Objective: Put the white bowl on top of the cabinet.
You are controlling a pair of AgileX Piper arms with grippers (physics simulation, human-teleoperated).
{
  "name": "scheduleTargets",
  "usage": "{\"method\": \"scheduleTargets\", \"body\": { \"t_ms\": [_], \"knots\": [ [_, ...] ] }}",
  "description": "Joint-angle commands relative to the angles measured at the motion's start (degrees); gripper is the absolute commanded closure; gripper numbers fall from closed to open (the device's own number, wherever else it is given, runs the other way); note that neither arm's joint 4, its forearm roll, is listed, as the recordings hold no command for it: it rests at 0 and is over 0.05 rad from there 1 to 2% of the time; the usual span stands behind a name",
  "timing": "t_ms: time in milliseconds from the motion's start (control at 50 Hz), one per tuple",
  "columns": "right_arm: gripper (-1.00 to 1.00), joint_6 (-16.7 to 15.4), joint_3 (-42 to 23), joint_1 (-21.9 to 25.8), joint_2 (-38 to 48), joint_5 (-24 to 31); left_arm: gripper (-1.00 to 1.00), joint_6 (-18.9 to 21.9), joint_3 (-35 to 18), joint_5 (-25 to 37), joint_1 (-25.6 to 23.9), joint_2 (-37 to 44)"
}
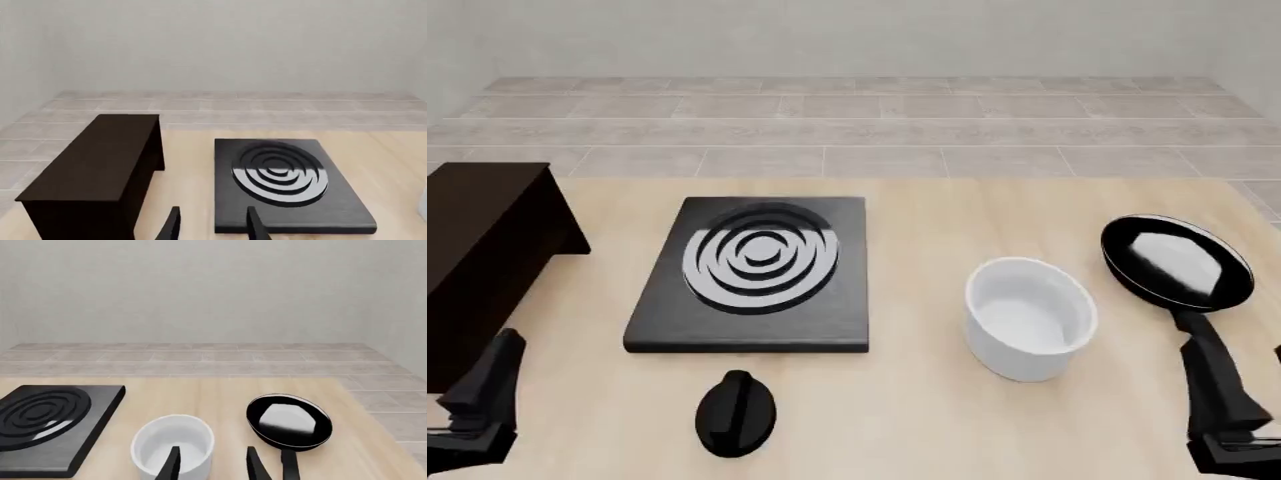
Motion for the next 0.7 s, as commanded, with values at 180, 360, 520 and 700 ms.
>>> {"method": "scheduleTargets", "body": {
  "t_ms": [180,360,520,700],
  "knots": [
    [-1.00,0.25,-0.01,-0.32,0.45,-0.23,-1.00,-0.78,-2.70,1.50,-0.50,-3.18],
    [-1.00,0.19,0.02,-0.38,0.39,-0.08,-1.00,-0.11,-5.45,3.70,-2.47,-3.20],
    [-1.00,0.01,0.03,-0.35,0.16,0.07,-1.00,-0.41,-10.28,9.71,-3.05,-3.18],
    [-1.00,0.22,0.00,-0.47,0.59,-0.18,-1.00,-1.01,-15.66,15.17,-8.37,-3.08]
  ]
}}
